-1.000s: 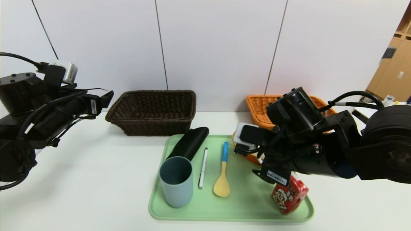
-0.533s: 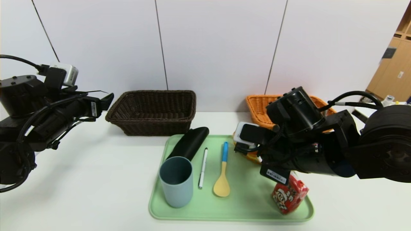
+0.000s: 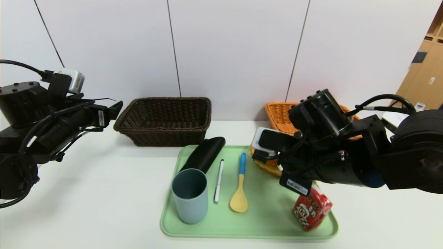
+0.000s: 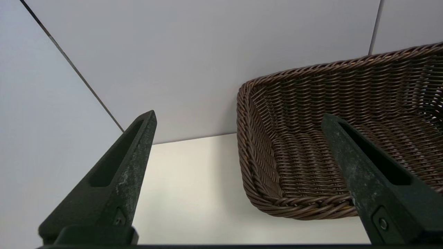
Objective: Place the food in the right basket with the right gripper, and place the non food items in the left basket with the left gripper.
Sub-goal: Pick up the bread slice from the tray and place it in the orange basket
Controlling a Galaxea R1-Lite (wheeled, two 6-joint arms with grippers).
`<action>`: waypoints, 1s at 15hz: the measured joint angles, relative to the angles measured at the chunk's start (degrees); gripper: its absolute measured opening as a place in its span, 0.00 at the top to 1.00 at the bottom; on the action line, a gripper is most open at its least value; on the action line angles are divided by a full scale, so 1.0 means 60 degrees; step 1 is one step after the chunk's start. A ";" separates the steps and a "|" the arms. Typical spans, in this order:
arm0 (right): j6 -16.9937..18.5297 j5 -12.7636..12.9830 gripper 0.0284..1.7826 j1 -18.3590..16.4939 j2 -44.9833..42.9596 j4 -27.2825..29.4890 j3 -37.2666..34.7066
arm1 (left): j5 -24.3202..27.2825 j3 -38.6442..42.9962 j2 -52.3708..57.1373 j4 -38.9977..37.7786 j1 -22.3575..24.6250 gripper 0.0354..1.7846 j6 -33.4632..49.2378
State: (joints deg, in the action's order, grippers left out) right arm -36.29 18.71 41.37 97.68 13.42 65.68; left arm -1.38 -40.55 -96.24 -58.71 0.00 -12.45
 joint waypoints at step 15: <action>0.3887 -0.0947 0.96 -0.1059 -0.0551 0.1130 0.3633 | 0.0002 0.0213 -0.0014 0.0000 -0.0016 0.06 -0.0020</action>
State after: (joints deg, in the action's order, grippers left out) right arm -12.97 13.03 35.02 94.38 20.20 87.48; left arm -1.37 -39.27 -96.33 -58.71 -0.10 -12.57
